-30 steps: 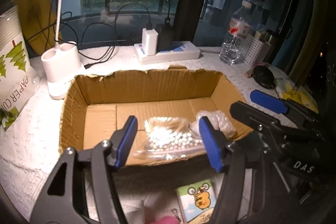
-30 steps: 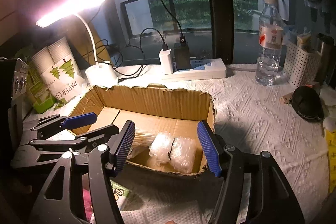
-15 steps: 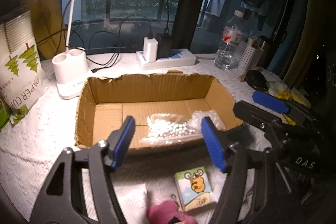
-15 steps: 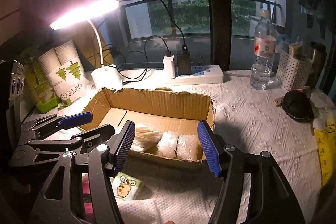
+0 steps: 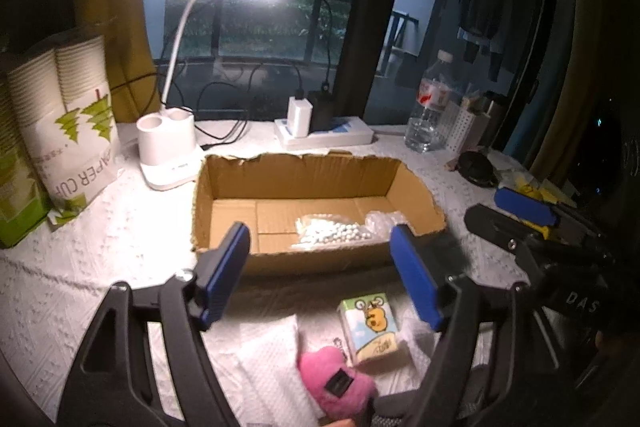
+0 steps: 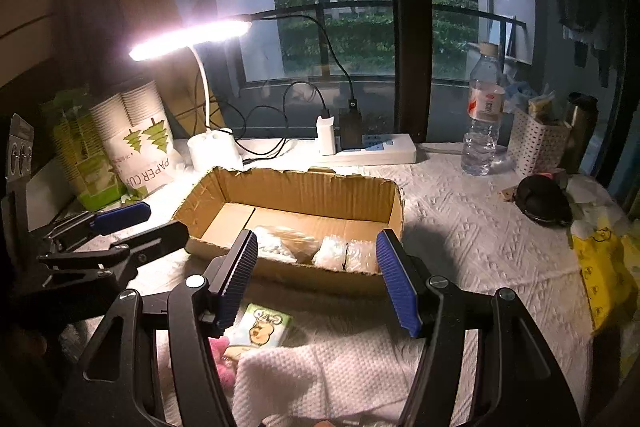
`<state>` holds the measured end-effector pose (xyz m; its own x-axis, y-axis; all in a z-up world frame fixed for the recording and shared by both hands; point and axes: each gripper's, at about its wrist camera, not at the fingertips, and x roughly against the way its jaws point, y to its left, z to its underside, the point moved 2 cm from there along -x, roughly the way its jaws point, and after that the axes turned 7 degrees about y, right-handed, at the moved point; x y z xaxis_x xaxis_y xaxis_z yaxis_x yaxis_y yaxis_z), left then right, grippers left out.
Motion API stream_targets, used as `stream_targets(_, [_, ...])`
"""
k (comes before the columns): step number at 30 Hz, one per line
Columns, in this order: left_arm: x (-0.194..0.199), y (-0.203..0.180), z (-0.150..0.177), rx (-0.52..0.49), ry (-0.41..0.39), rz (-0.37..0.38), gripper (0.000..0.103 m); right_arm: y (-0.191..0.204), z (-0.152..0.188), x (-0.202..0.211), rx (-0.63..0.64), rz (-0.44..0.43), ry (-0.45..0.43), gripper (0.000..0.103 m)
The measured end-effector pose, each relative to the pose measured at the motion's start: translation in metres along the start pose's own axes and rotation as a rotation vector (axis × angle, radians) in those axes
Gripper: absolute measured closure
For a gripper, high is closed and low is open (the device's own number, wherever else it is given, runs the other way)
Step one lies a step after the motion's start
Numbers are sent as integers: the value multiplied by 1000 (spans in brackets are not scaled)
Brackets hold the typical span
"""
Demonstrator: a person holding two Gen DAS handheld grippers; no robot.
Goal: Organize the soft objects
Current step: 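Move both tools back from the box toward the teddy bear and glove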
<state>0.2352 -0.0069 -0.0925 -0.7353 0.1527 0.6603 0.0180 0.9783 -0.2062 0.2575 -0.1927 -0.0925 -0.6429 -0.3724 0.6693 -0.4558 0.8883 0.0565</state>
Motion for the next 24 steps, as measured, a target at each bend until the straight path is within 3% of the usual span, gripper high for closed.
stream_targets(9, [32,6,21,12,-27,19,21,13,19,25,-5,26,-1,38])
stream_targets(24, [63,-2,56,12,-25,38,20,22,61,62,-29,58,7,38])
